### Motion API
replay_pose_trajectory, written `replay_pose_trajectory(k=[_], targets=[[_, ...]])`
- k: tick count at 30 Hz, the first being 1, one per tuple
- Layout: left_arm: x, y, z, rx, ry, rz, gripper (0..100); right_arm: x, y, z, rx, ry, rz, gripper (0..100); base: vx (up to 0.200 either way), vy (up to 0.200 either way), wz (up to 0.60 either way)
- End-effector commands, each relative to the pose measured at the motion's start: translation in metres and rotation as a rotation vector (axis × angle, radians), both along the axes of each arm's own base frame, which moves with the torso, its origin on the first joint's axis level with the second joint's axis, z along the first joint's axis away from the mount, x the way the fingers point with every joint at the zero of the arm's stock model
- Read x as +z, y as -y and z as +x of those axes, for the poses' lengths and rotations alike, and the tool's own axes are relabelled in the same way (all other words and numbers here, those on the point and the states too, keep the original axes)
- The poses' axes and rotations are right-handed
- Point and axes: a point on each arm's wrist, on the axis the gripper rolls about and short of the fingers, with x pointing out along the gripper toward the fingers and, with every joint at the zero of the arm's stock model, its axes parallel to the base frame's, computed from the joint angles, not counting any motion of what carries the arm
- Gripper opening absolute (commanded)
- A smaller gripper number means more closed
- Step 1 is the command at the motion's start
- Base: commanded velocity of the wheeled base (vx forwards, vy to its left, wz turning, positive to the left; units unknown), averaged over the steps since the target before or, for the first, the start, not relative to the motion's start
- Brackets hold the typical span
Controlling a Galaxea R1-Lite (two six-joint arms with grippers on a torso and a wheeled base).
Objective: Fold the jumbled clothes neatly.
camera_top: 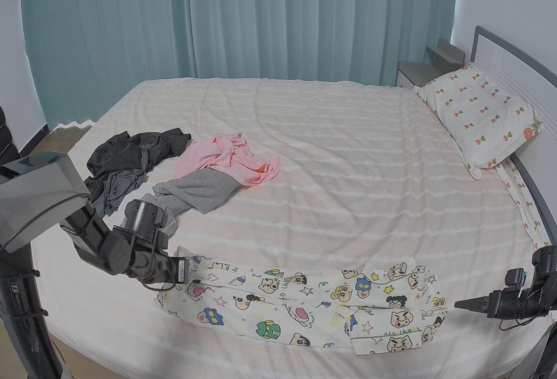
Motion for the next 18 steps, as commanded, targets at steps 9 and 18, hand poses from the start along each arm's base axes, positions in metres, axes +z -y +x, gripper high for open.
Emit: replay_pose_trajectory(k=[9, 18], targets=[[0.049, -0.099, -0.009, 0.212, 0.096, -0.072, 0, 0.0, 0.0, -0.001, -0.003, 0.003, 0.003, 100, 0.0, 0.0, 0.0], [0.07, -0.156, -0.023, 0.323, 0.11, -0.106, 0, 0.0, 0.002, -0.002, -0.014, 0.002, 0.004, 100, 0.0, 0.0, 0.0]])
